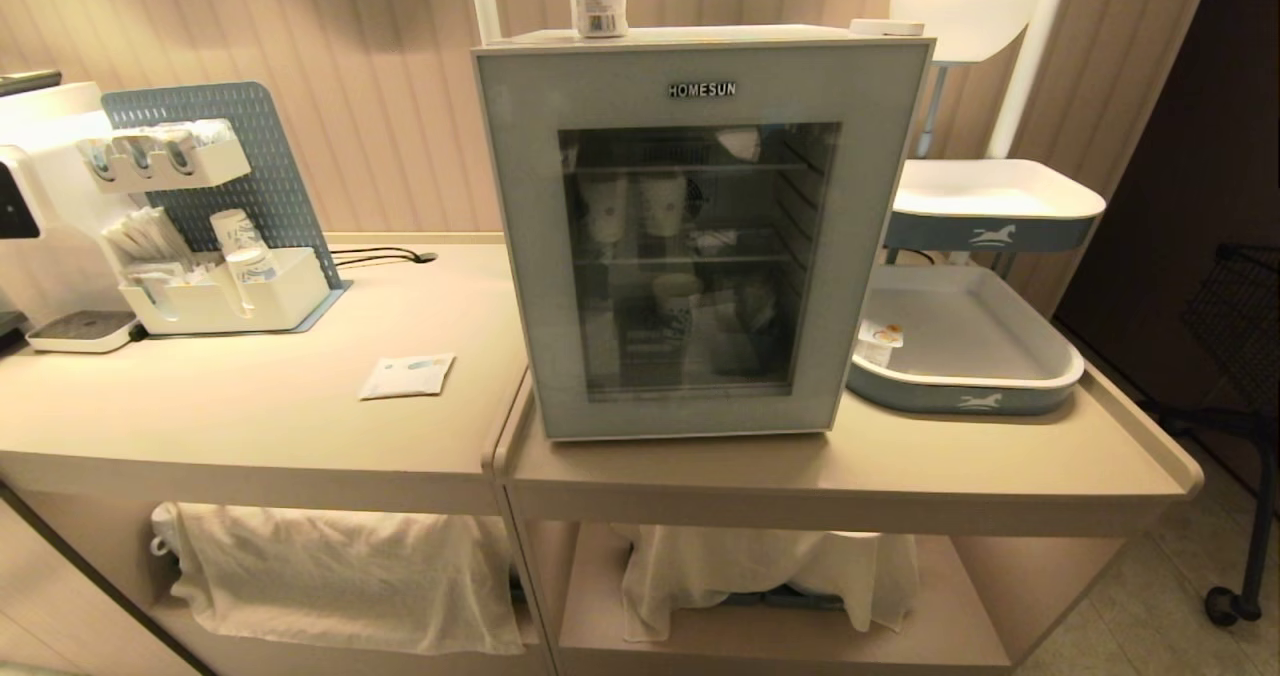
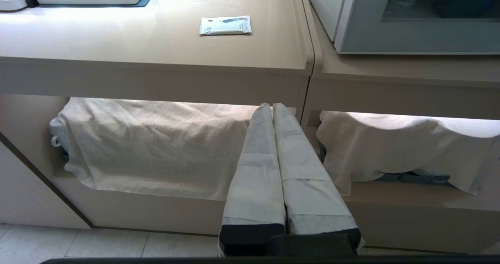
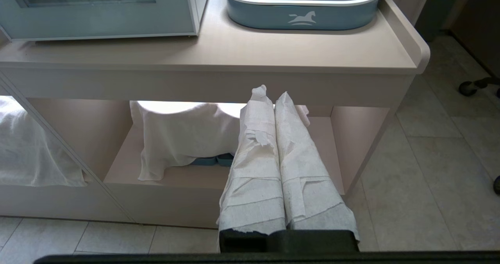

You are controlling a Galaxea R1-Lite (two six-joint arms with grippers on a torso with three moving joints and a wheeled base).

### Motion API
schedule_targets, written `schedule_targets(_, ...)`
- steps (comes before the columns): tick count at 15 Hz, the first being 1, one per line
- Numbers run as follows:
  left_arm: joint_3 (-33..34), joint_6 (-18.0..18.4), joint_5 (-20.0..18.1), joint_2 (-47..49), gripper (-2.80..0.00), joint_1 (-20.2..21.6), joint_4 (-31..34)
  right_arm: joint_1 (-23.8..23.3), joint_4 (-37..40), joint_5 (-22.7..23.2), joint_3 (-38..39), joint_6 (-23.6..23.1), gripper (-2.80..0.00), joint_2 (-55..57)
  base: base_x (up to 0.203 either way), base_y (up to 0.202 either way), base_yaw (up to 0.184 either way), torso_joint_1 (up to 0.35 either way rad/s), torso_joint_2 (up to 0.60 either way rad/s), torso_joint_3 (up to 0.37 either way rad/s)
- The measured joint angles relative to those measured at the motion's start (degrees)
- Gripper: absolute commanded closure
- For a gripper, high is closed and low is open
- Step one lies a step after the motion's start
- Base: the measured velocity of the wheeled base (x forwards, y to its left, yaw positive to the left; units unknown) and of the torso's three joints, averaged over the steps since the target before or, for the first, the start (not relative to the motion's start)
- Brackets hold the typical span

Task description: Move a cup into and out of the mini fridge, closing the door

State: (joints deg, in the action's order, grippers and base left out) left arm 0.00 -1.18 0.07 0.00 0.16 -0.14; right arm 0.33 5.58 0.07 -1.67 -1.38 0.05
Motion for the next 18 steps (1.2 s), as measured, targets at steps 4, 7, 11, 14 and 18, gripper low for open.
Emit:
schedule_targets(4,0.0,0.0,0.0,0.0,0.00,0.0,0.0,0.0,0.0,0.0,0.0,0.1,0.00,0.0,0.000,0.000,0.000,0.000,0.00,0.000)
schedule_targets(7,0.0,0.0,0.0,0.0,0.00,0.0,0.0,0.0,0.0,0.0,0.0,0.1,0.00,0.0,0.000,0.000,0.000,0.000,0.00,0.000)
schedule_targets(11,0.0,0.0,0.0,0.0,0.00,0.0,0.0,0.0,0.0,-0.1,0.0,0.2,0.00,0.0,0.000,0.000,0.000,0.000,0.00,0.000)
schedule_targets(14,0.0,0.0,0.0,0.0,0.00,0.0,0.0,0.0,0.0,-0.1,0.0,0.3,0.00,0.0,0.000,0.000,0.000,0.000,0.00,0.000)
schedule_targets(18,0.0,-0.1,0.0,0.0,0.00,0.0,0.0,0.0,0.0,-0.1,0.0,0.5,0.00,0.0,0.000,0.000,0.000,0.000,0.00,0.000)
